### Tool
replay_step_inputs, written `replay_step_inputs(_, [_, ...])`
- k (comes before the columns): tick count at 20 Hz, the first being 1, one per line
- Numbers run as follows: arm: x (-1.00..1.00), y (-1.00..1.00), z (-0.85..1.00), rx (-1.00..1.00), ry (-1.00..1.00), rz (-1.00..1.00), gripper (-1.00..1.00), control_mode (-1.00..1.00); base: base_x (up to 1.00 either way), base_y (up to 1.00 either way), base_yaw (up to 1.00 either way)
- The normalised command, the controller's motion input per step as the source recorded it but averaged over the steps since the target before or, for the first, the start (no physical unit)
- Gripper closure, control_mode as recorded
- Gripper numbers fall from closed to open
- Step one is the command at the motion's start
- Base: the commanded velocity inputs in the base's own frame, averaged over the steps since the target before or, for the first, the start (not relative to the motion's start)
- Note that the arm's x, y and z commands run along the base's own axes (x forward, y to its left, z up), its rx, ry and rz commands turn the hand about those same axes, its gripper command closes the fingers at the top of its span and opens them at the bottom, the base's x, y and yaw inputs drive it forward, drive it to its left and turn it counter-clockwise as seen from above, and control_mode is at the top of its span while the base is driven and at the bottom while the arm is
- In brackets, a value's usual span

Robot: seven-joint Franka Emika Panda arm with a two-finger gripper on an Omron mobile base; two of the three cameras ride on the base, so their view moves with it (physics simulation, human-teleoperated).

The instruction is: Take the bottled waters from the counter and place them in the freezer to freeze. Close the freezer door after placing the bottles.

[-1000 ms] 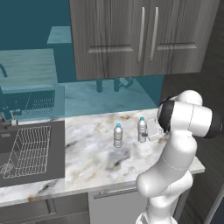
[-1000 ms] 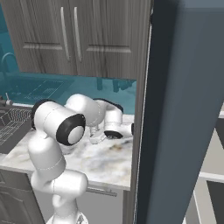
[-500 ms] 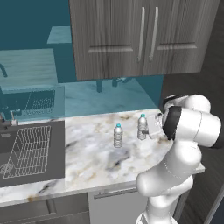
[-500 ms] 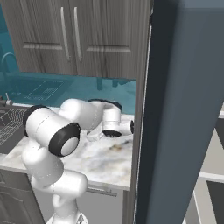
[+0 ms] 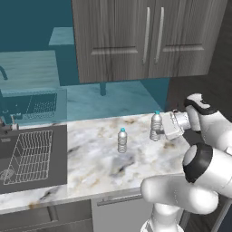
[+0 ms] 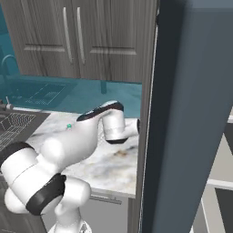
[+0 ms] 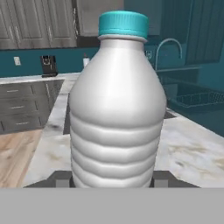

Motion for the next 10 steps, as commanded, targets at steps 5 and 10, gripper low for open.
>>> replay_step_inputs(5, [-0.94, 0.3, 0.73, -0.01, 0.0, -0.03, 1.0, -1.0, 0.0, 0.0, 0.0])
replay_step_inputs(10, [-0.96, 0.45, 0.5, -0.02, 0.0, -0.03, 1.0, -1.0, 0.0, 0.0, 0.0])
